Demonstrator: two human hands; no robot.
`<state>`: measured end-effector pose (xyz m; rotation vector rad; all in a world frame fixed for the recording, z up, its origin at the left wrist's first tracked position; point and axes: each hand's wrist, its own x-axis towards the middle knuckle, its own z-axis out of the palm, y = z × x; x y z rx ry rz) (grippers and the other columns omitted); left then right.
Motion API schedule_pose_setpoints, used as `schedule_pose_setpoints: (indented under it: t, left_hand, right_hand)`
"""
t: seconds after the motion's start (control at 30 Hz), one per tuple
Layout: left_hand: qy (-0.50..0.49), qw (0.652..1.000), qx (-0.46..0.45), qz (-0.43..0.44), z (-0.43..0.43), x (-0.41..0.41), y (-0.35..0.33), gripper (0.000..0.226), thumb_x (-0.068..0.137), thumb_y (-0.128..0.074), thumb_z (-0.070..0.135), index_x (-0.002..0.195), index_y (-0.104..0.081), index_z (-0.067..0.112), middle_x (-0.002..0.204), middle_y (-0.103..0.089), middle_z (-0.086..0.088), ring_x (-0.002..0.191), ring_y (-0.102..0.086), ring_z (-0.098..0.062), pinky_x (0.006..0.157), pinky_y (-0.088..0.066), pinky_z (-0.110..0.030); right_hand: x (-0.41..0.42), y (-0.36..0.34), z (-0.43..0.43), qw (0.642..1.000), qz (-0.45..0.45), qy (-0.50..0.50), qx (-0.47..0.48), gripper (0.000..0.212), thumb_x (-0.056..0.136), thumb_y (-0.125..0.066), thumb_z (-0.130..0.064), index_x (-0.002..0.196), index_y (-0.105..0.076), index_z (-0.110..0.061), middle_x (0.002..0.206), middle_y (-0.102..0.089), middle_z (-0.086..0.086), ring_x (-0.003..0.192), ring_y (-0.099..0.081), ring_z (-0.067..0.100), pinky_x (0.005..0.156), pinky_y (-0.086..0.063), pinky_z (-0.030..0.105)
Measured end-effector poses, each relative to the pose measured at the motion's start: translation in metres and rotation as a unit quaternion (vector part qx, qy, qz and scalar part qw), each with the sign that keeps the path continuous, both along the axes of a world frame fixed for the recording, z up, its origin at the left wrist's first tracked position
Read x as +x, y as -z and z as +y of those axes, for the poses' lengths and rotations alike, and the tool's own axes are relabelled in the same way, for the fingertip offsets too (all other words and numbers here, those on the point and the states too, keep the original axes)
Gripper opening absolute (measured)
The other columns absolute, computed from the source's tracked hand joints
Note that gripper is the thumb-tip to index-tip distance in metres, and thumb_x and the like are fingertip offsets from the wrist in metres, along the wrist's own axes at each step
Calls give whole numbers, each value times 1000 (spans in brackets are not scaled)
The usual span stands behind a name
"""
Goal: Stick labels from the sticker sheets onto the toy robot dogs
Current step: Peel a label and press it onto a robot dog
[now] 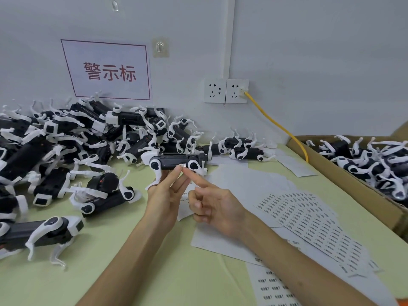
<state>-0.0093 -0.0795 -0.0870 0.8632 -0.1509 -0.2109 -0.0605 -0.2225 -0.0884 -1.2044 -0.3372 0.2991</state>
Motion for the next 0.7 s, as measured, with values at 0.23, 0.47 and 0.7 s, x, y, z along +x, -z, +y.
schedule_pose_setpoints:
  t: [0.23, 0.47, 0.7]
  left_hand:
    - [-32, 999, 1, 3, -1, 0, -2, 27, 79, -79, 21, 98, -63, 11, 99, -77, -1, 106, -75, -18, 115, -45, -40]
    - [-88, 996, 29, 18, -5, -2, -2, 16, 92, -74, 13, 92, -62, 4, 105, -76, -18, 103, -76, -25, 113, -47, -49]
    - [-137, 988, 67, 20, -7, -5, -2, 23, 91, -77, 19, 97, -69, -2, 112, -75, -25, 106, -75, -28, 108, -52, -47]
  right_hand:
    - [0, 1, 0, 1000, 3, -5, -2, 52, 100, -44, -19, 145, -53, -44, 72, -45, 0, 61, -28, 14, 60, -25, 29]
    - [1, 1, 0, 1000, 0, -5, 4, 51, 100, -44, -20, 144, -54, -43, 72, -44, 0, 61, -27, 14, 58, -27, 27]
    - [2, 1, 0, 1000, 5, -13, 22, 48, 100, -47, -27, 145, -53, -42, 72, -46, -2, 59, -28, 13, 57, -28, 26]
